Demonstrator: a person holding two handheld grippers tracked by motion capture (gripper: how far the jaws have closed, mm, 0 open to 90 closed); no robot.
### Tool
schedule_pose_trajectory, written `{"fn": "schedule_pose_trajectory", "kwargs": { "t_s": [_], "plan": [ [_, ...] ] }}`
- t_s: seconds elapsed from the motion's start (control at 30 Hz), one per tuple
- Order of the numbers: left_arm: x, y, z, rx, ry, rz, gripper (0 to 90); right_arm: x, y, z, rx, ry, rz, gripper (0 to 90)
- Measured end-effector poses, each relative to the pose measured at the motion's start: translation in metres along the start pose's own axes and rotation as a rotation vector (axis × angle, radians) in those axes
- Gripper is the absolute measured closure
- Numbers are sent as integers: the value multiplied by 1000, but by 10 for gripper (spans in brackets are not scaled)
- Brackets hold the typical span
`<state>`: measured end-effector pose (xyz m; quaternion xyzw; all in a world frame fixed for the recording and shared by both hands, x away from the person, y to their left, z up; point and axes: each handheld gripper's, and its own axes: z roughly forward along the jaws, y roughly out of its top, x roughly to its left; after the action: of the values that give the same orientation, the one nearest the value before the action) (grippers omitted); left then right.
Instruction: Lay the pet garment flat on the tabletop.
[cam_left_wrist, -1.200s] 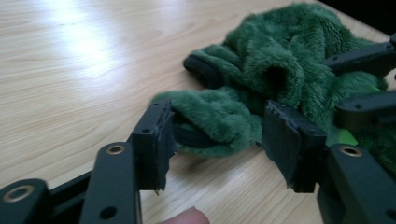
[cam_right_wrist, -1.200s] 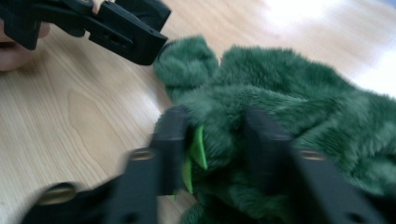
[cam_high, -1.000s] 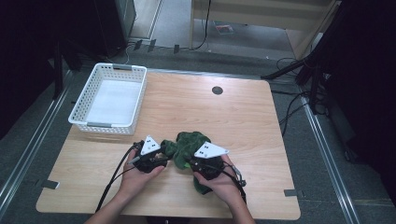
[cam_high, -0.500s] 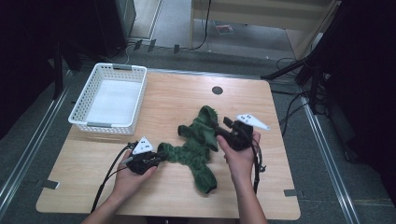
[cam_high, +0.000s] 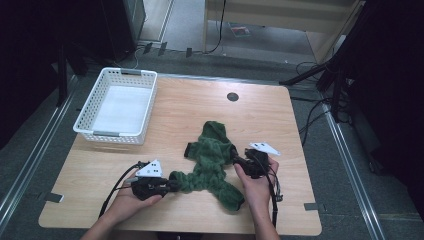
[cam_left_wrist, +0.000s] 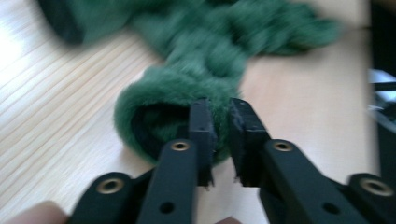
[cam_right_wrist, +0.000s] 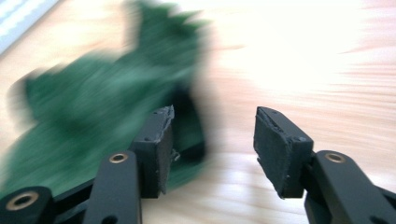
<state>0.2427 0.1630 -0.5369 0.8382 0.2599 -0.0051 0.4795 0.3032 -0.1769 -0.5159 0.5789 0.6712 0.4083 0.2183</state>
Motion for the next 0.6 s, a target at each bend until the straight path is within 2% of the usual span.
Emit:
{"fn": "schedule_pose_trajectory", "kwargs": {
  "t_s": [0.03, 0.07, 0.13, 0.17, 0.2, 0.27, 0.3, 0.37, 0.4, 0.43, 0.5, 0.6],
  "plan": [
    [2, 2, -4, -40, -4, -15, 656, -2, 2, -6, -54, -4, 16, 453],
    [4, 4, -7, -77, 9, -52, 583, -2, 6, -12, -100, 4, 24, 448],
    [8, 7, -8, -142, 58, -110, 521, 4, 13, -20, -162, 31, 7, 442],
    [10, 8, -5, -150, 87, -126, 501, 9, 15, -21, -173, 71, -17, 441],
    [11, 8, -1, -128, 119, -130, 501, 16, 16, -18, -163, 120, -49, 442],
    [10, 8, 12, -51, 198, -108, 548, 30, 13, -7, -104, 205, -104, 452],
    [8, 7, 17, -23, 207, -103, 592, 37, 9, -1, -76, 227, -137, 459],
    [4, 5, 22, 22, 180, -83, 708, 46, 0, 12, -8, 217, -192, 520],
    [3, 4, 23, 40, 170, -68, 747, 47, -5, 18, 27, 219, -195, 543],
    [2, 4, 21, 60, 154, -55, 793, 46, -8, 23, 69, 231, -186, 568],
    [2, 1, 18, 97, 117, -34, 855, 44, -16, 27, 116, 256, -176, 605],
    [3, -3, 14, 169, 23, -13, 871, 46, -25, 26, 167, 303, -161, 612]
  ]
}}
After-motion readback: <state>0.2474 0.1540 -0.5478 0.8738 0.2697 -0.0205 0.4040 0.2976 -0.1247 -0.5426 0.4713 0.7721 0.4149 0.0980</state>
